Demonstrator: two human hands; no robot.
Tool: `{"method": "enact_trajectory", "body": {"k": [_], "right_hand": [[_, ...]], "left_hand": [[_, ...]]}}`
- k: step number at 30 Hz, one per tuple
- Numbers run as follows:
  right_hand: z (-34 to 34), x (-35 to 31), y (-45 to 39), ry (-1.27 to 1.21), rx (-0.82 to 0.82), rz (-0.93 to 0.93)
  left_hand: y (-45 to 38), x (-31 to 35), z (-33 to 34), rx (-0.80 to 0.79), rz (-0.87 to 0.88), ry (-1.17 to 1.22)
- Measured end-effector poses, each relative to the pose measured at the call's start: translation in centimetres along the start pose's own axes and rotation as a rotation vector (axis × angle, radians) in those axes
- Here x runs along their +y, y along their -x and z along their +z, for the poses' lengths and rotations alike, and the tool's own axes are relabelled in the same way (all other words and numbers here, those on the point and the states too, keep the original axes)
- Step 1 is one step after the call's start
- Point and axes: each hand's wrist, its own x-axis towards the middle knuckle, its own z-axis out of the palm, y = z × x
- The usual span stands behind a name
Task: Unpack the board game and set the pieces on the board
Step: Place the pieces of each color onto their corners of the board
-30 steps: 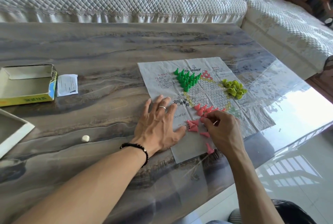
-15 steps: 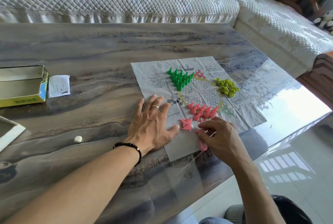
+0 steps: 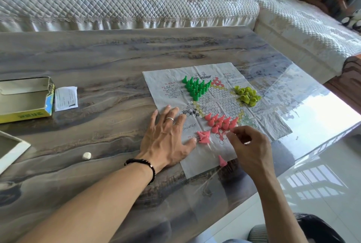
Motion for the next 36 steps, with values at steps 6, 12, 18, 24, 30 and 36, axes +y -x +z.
{"method": "enact_trajectory", "body": {"k": [6,12,18,24,30,36], "right_hand": [[0.3,0.4,-0.3,0.019,-0.011,0.023],[0.9,-0.1,-0.7,0.159,-0.076,0.007],[0.8,0.1,-0.4,0.188,-0.059,0.008],[1.2,0.3,-1.1,0.247,-0.076,-0.008],[1.2,0.5,-1.0,0.244,-0.06,-0.008],[-0.1,-0.1,0.6,0.182,-0.134,0.005]], "left_hand": [[0.0,0.1,-0.2,-0.002,-0.001,-0.008],[0.0,0.1,-0.3,-0.006,0.003,0.0],[0.0,0.1,-0.3,-0.002,0.005,0.002],[0.0,0.0,-0.2,-0.006,0.004,-0.009],[0.0,0.0,-0.1,0.001,0.006,-0.003],[0.0,0.0,-0.2,0.018,0.004,0.013]]}}
